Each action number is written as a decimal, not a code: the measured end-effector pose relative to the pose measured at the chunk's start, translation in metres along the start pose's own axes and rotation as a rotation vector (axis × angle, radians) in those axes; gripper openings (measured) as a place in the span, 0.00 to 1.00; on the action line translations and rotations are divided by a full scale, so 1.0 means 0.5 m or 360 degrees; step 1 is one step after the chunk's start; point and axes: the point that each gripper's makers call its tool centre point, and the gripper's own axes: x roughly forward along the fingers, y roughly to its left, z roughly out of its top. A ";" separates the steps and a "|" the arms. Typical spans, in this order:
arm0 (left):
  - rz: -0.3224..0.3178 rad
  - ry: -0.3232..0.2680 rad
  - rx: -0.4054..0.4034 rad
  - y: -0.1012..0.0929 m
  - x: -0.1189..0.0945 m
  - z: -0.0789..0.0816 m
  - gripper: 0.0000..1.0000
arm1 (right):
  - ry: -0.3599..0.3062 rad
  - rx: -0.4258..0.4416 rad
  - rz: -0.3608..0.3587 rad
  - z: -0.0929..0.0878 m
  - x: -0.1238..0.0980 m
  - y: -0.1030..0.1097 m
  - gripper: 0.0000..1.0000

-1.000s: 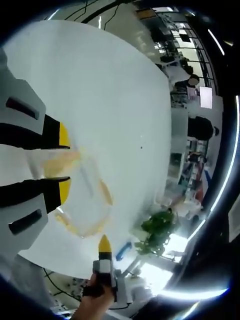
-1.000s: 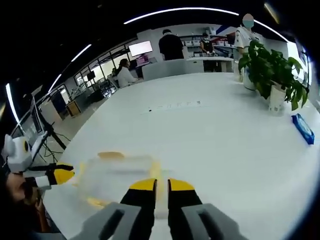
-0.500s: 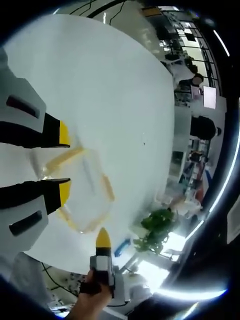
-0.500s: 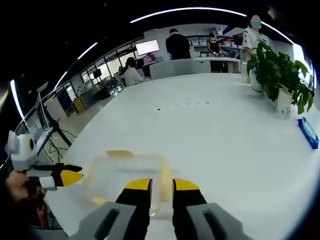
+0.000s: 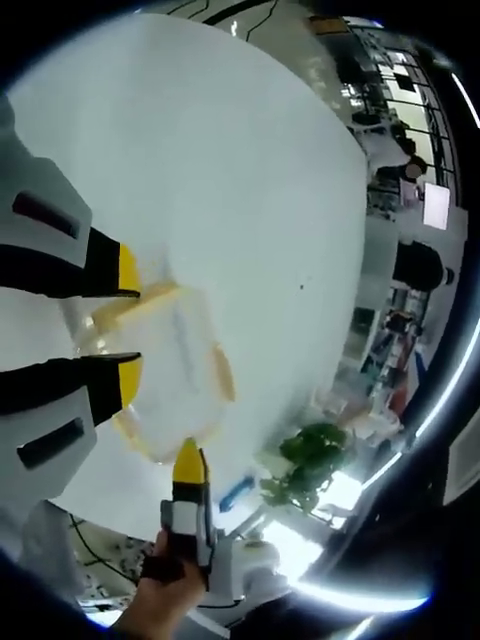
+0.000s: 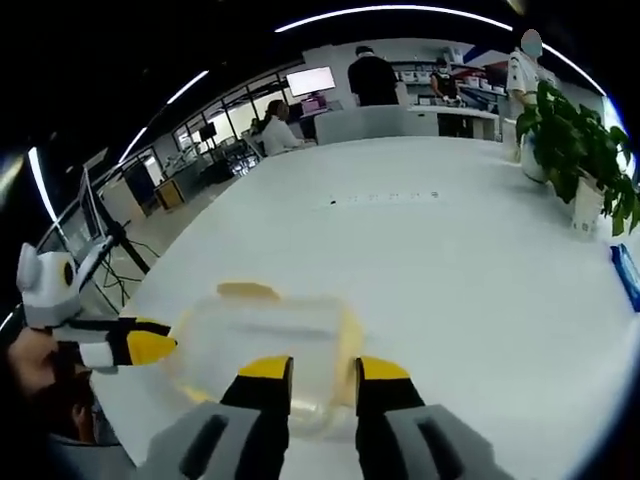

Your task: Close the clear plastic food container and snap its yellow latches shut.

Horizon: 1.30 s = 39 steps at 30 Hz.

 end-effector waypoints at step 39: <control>-0.0106 -0.0046 -0.0336 -0.001 0.016 -0.020 0.22 | -0.0014 0.0310 0.0150 -0.006 0.017 -0.004 0.25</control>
